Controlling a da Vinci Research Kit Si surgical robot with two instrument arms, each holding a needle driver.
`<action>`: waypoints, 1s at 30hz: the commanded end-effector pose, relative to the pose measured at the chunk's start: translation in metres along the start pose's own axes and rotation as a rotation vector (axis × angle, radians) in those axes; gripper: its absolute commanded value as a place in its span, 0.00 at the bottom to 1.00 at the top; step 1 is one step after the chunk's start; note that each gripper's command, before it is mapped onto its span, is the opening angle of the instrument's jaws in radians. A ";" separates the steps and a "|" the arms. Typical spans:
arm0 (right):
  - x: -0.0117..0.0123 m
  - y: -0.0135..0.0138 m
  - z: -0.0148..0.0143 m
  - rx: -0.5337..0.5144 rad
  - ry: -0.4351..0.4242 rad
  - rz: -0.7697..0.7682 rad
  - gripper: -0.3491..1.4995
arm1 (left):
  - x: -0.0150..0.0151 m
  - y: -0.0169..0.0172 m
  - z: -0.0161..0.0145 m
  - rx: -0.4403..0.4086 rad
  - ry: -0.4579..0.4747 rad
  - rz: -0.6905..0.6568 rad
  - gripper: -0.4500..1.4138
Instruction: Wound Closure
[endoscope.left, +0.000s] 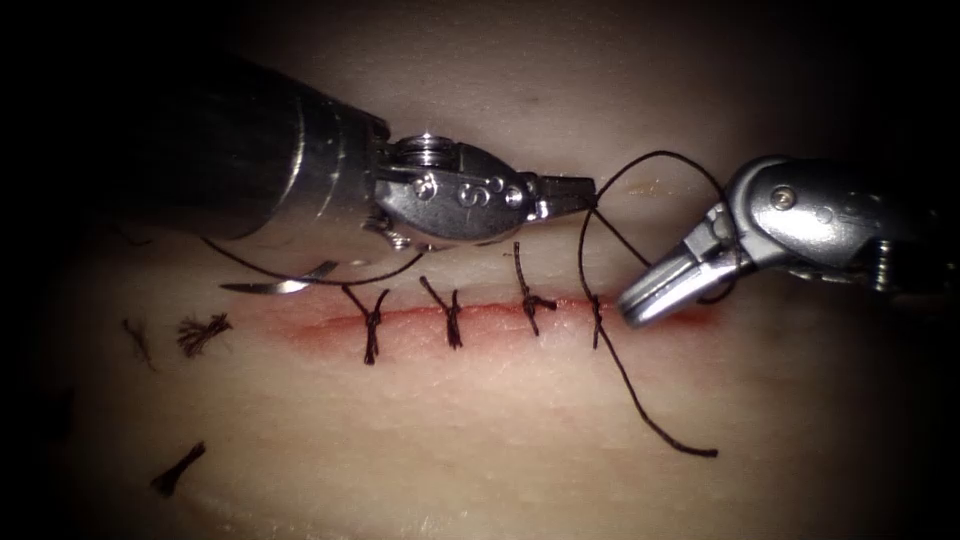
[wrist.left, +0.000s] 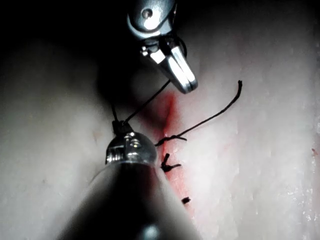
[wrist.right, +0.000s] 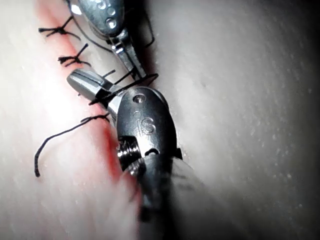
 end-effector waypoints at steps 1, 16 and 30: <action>-0.0004 0.0010 0.0005 0.019 -0.030 -0.029 0.00 | 0.0000 0.0003 0.0009 0.000 -0.001 0.000 0.00; -0.0031 -0.0005 0.0037 0.150 -0.278 -0.171 0.54 | -0.0001 0.0004 0.0004 -0.005 0.002 0.002 0.00; -0.0041 -0.0013 0.0052 0.228 -0.433 -0.314 0.73 | -0.0006 0.0002 -0.0002 -0.015 0.008 -0.021 0.00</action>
